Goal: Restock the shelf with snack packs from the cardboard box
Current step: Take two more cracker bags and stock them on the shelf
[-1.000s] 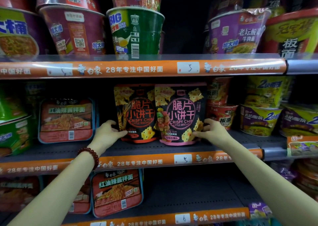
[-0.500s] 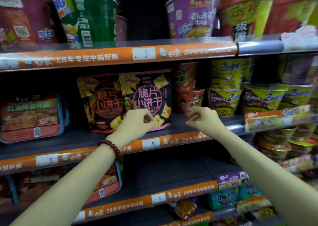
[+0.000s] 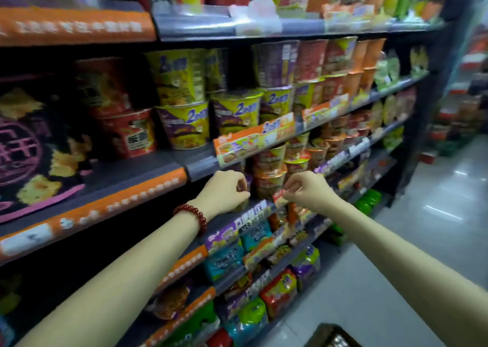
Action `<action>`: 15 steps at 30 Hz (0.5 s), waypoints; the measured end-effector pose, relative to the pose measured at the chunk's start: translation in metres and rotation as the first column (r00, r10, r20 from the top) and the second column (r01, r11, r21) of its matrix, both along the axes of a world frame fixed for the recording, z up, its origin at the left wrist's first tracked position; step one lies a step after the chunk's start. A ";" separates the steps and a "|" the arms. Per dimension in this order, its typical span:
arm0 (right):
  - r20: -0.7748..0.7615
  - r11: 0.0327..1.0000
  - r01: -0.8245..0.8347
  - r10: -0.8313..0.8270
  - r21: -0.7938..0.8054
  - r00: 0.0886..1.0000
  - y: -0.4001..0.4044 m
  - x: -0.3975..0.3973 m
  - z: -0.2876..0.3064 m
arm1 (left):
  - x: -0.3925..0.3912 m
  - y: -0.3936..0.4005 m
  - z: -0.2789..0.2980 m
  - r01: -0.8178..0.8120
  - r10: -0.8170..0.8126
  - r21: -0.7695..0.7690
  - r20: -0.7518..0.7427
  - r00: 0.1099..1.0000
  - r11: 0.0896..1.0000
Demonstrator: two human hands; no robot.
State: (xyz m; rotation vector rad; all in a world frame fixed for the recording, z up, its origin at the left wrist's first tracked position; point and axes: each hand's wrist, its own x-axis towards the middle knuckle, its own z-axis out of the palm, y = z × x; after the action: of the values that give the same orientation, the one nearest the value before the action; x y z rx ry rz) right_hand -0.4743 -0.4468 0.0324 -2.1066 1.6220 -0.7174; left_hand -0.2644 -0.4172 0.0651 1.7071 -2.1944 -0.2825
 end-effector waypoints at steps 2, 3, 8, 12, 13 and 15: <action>-0.004 0.994 0.102 -0.102 0.036 0.995 0.003 -0.038 -0.015 | -0.035 -0.017 -0.013 0.081 -0.081 0.033 0.006 0.997 0.996; -0.011 0.986 0.155 -0.155 0.054 0.988 0.005 -0.056 -0.022 | -0.052 -0.025 -0.019 0.121 -0.122 0.046 0.009 0.993 0.992; -0.043 0.892 0.421 -0.420 0.165 0.906 0.023 -0.136 -0.062 | -0.131 -0.064 -0.056 0.332 -0.336 0.087 0.035 0.941 0.939; -0.052 0.759 0.600 -0.609 0.252 0.792 0.049 -0.179 -0.102 | -0.186 -0.084 -0.095 0.481 -0.489 0.165 0.015 0.872 0.861; -0.050 0.723 0.635 -0.648 0.274 0.760 0.057 -0.185 -0.111 | -0.200 -0.087 -0.104 0.515 -0.527 0.192 0.010 0.850 0.835; -0.040 0.654 0.686 -0.714 0.319 0.699 0.072 -0.195 -0.129 | -0.224 -0.089 -0.123 0.568 -0.585 0.241 -0.001 0.811 0.787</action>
State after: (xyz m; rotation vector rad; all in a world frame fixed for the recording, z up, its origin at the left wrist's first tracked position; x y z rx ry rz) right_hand -0.6698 -0.3745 -0.0961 -1.1552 2.3390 -0.6892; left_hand -0.4889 -0.5057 -0.0575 1.0949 -2.7949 -0.6579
